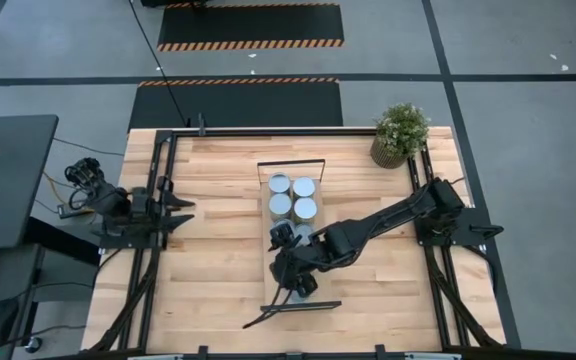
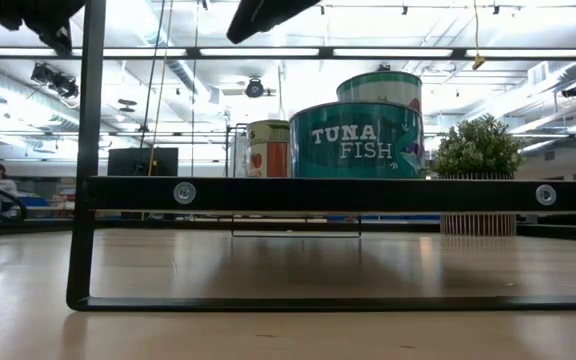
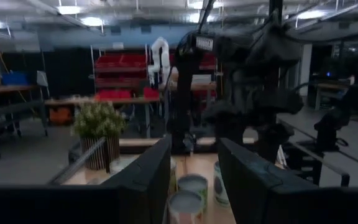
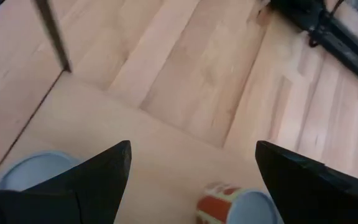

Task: Pick and place cans onto a shelf
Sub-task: Put the canned tuna on the shelf

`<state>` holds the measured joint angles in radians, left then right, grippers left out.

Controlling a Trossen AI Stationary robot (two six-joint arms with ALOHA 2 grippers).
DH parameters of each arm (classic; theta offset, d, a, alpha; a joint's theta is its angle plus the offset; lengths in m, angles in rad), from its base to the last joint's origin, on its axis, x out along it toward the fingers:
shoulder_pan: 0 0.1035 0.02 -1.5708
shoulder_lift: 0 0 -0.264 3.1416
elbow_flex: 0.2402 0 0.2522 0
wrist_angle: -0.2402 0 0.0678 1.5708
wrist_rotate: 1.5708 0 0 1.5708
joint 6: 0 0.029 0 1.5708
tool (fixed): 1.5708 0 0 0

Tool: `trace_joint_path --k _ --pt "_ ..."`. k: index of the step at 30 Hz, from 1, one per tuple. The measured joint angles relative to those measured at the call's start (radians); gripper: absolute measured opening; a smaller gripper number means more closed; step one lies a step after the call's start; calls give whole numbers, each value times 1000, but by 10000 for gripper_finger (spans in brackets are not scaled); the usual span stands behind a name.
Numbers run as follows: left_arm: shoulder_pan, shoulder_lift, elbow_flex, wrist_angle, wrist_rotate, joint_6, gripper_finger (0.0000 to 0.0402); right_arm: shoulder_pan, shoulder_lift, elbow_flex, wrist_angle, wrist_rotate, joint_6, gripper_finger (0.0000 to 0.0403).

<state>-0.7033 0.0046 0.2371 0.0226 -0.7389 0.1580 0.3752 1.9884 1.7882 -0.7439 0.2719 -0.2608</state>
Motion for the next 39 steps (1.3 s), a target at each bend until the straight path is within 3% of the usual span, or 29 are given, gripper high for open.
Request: trace_joint_path --k 26,39 --pt "18 1 0 42 0 36 141 25 57 -6 144 -53 -497 352" --pt "18 1 0 41 0 36 142 35 56 -74 172 -79 -499 352"
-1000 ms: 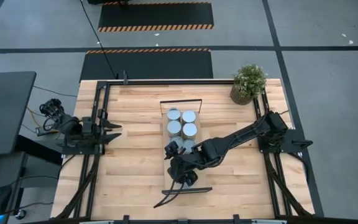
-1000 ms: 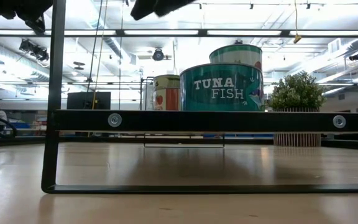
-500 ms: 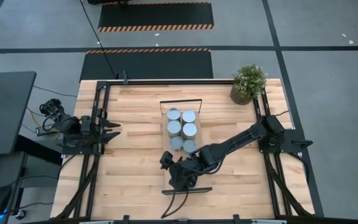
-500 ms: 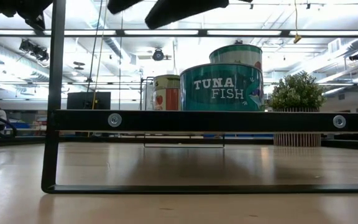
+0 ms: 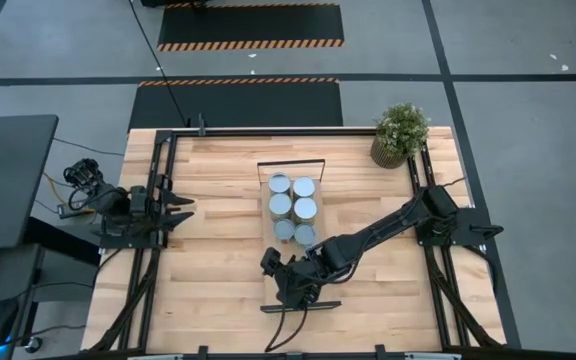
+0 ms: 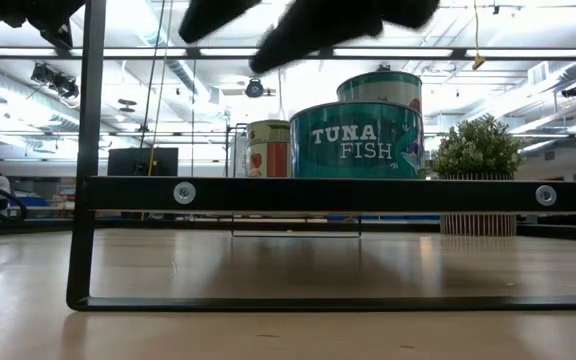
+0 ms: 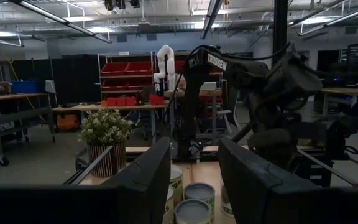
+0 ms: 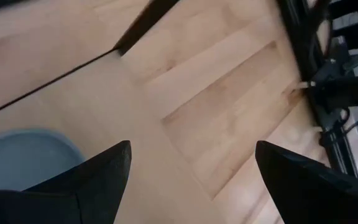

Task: Pick and place cans onto a shelf
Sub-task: Put the canned tuna on the shelf

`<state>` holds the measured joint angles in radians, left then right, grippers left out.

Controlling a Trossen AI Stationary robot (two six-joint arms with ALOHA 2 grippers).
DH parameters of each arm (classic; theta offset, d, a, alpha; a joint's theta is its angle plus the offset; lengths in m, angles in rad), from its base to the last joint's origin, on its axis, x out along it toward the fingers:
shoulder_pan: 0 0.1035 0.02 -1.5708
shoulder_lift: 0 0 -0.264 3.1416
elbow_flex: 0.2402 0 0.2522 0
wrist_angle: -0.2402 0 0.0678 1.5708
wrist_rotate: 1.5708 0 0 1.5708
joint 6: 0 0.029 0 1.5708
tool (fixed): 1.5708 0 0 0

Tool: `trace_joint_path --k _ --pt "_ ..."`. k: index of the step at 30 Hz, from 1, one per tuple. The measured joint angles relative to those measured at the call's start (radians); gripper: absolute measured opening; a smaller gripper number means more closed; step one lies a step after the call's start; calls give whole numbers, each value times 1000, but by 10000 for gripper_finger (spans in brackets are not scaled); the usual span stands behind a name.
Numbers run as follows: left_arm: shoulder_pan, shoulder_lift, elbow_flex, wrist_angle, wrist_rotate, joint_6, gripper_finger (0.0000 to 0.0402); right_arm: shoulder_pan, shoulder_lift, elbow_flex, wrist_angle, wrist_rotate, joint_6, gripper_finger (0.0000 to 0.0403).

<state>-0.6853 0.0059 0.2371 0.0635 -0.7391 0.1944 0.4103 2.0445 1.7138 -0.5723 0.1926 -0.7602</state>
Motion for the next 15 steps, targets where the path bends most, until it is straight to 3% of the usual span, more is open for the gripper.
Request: trace_joint_path --k 15 --pt "0 0 0 0 0 0 142 28 1 -72 56 14 -15 349"
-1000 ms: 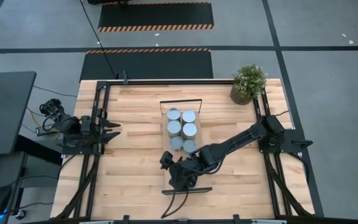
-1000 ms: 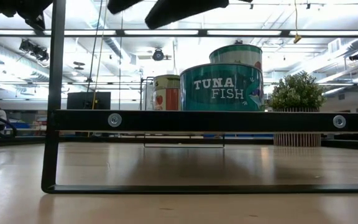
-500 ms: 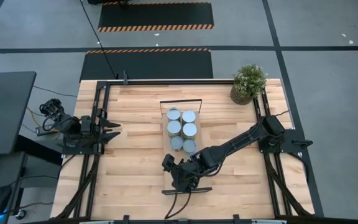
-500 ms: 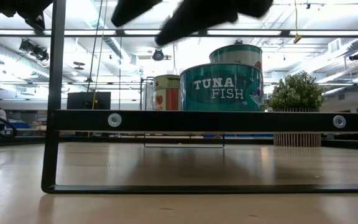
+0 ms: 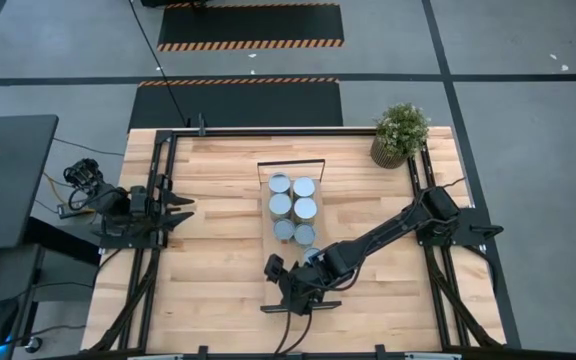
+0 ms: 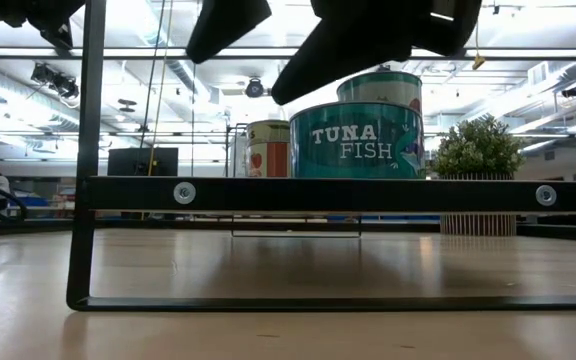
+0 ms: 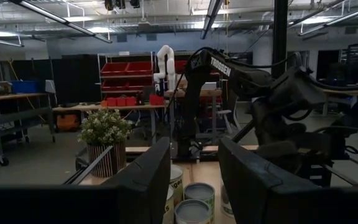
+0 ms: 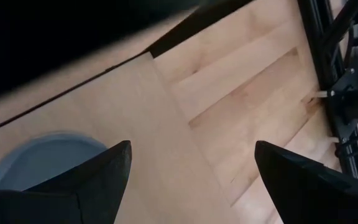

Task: Pick and place cans onto a shelf
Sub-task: Put the canned tuna on the shelf

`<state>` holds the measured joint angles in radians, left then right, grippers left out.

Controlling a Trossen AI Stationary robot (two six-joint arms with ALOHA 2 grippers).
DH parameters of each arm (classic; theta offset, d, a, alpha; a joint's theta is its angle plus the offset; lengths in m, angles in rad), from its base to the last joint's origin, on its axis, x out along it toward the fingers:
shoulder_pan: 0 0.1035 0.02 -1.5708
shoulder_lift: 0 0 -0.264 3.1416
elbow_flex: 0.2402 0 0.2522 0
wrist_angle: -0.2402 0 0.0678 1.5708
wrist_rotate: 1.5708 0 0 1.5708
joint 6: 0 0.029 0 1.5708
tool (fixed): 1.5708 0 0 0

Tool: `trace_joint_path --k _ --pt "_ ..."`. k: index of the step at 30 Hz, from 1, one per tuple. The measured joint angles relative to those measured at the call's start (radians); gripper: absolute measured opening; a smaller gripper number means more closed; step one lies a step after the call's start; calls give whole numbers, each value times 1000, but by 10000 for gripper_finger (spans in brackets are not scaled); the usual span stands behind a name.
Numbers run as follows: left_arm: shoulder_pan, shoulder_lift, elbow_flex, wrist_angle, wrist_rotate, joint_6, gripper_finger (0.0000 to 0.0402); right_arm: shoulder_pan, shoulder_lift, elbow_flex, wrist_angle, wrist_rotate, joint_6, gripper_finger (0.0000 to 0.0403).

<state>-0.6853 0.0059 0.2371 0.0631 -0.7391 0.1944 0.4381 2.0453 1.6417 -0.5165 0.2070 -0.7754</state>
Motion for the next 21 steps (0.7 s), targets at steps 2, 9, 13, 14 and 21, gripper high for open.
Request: trace_joint_path --k 2,9,13,14,21 --pt "0 0 0 0 0 0 142 0 0 0 -8 0 8 349" --pt "0 0 0 0 0 0 142 6 0 0 -32 1 13 348" --pt "0 0 0 0 0 0 142 5 -1 0 -37 7 15 348" --pt "0 0 0 0 0 0 142 5 -2 0 -44 8 16 348" --pt "0 0 0 0 0 0 142 5 -3 1 -81 7 48 348"
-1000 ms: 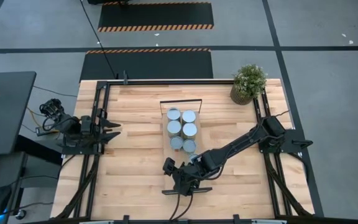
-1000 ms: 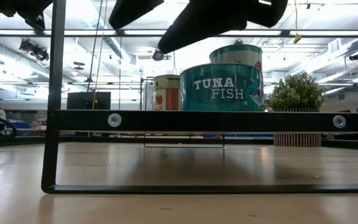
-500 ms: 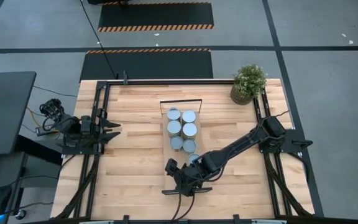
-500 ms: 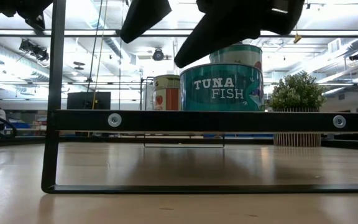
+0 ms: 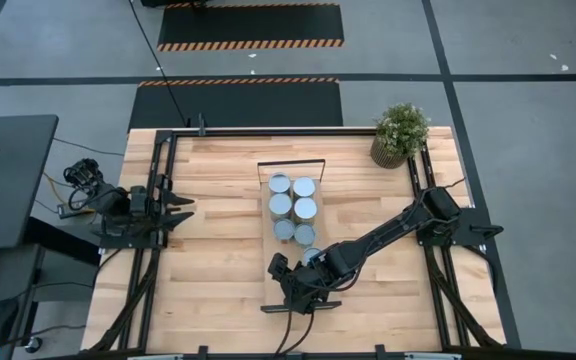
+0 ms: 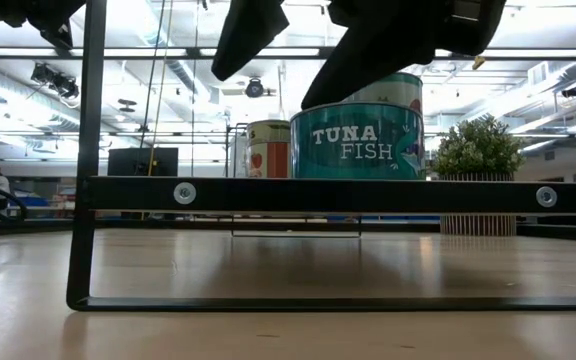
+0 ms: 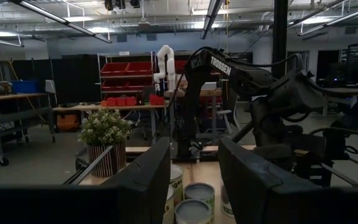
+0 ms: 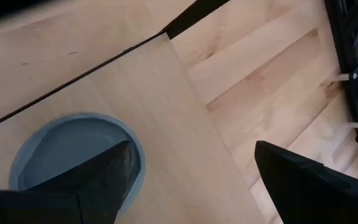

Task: Pick and place cans onto a shelf
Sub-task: Put the canned tuna on the shelf

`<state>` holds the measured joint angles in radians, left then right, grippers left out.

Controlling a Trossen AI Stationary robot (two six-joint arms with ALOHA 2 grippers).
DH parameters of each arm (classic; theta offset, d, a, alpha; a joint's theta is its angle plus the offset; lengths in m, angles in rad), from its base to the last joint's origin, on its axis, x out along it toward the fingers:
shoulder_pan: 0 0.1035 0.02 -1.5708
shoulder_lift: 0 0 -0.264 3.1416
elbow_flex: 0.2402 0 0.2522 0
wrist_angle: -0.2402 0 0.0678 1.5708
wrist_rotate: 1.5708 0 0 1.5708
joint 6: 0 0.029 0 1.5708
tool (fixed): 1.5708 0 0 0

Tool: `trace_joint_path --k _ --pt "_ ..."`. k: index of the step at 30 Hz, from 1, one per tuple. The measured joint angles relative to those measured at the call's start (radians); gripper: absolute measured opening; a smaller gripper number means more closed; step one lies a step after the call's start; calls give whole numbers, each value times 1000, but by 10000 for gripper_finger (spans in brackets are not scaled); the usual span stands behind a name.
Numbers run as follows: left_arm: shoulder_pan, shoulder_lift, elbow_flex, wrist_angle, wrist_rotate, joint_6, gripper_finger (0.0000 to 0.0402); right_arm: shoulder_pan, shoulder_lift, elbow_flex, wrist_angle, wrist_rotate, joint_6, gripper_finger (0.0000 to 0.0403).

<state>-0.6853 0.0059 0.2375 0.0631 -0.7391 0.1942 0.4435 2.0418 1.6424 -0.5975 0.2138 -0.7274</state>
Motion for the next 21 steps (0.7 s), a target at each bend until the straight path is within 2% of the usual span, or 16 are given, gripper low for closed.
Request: trace_joint_path --k 21 --pt "0 0 0 0 0 0 142 5 -7 2 -94 -10 22 348"
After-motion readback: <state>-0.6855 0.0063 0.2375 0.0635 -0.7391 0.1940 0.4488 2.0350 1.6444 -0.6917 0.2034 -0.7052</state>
